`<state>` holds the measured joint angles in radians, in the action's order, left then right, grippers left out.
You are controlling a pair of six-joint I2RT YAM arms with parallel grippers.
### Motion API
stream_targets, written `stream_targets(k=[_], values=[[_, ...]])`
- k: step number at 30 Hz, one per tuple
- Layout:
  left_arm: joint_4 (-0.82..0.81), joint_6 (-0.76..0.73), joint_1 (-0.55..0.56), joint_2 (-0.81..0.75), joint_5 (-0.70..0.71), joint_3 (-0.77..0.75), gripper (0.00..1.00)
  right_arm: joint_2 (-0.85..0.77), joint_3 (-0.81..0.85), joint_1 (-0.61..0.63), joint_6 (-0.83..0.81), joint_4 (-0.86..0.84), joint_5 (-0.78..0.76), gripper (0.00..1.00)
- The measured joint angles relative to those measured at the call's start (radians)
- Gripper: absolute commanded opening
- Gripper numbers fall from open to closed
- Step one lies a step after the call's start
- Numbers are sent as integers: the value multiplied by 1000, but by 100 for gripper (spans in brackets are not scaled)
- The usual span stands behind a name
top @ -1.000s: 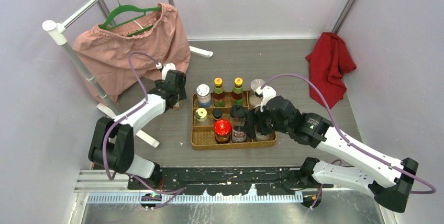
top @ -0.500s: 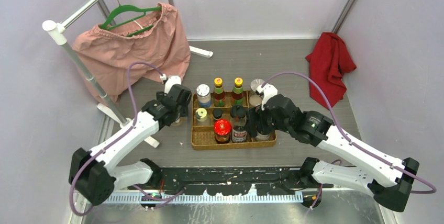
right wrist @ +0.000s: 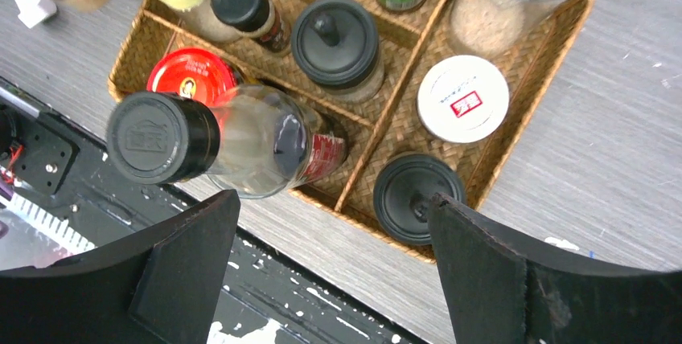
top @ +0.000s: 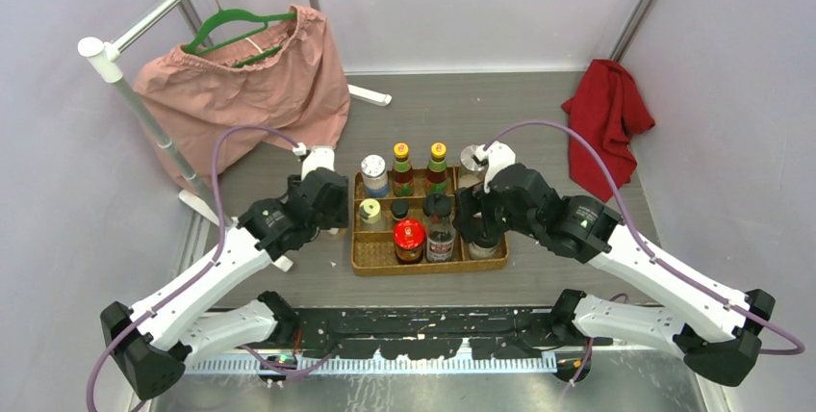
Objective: Organize the condiment bottles
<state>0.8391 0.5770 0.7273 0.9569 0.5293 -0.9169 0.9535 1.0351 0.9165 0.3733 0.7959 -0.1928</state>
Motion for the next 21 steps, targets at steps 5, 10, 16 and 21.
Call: stream_targets(k=[5,10,16,21], values=[[13,0,105,-3,-11,-1,56,0,57,0,-14,23,-59,93],[13,-5,170,-27,-30,-1,56,-29,64,0,-16,55,-168,96],[11,-9,229,-43,-61,-7,56,-113,63,0,16,79,-295,96],[-9,-10,309,-29,-68,-15,56,-138,39,0,49,81,-335,96]])
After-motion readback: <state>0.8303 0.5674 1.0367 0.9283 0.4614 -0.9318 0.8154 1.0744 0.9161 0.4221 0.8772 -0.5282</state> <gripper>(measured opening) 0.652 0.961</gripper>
